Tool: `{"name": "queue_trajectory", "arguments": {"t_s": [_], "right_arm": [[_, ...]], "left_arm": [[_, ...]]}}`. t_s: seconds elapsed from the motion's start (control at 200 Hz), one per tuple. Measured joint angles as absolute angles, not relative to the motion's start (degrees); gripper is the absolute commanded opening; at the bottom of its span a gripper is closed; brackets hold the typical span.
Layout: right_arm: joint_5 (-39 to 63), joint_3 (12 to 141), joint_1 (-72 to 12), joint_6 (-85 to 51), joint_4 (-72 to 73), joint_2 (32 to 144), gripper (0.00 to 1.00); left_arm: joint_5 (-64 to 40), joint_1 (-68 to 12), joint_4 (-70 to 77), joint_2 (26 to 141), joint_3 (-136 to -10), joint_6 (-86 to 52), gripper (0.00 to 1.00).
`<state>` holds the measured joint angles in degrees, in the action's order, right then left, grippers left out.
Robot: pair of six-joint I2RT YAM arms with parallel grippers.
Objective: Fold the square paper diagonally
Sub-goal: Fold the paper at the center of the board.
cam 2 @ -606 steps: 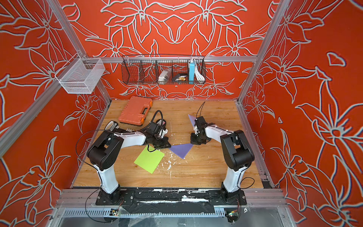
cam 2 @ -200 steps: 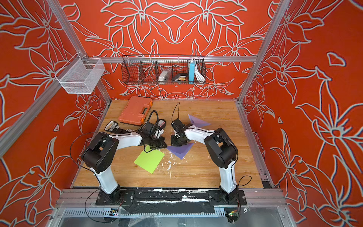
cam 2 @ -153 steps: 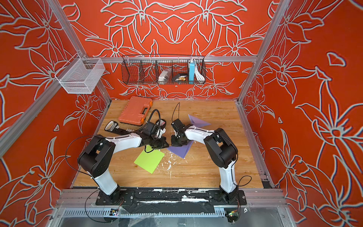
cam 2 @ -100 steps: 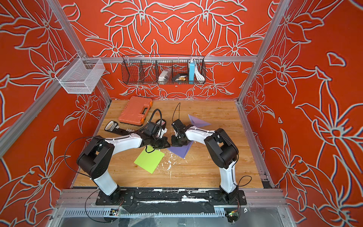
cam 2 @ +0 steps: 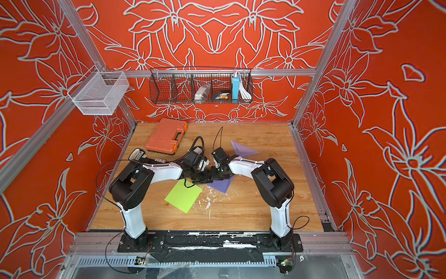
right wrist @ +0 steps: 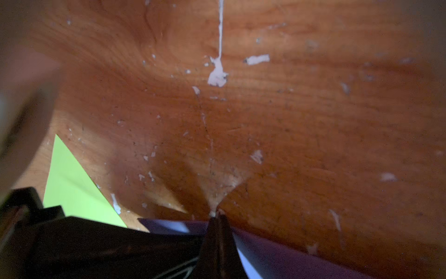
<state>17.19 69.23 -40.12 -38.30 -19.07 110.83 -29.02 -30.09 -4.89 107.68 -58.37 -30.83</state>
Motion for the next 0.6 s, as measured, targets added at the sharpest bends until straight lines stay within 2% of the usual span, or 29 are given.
{"name": "queue_trajectory", "arguments": {"t_s": [0.596], "right_arm": [[17.89, 69.23, -38.17, -36.27, -19.53, 110.83, 0.0]], "left_arm": [[-30.2, -29.63, -3.84, 109.95, -59.59, -29.63, 0.0]]}}
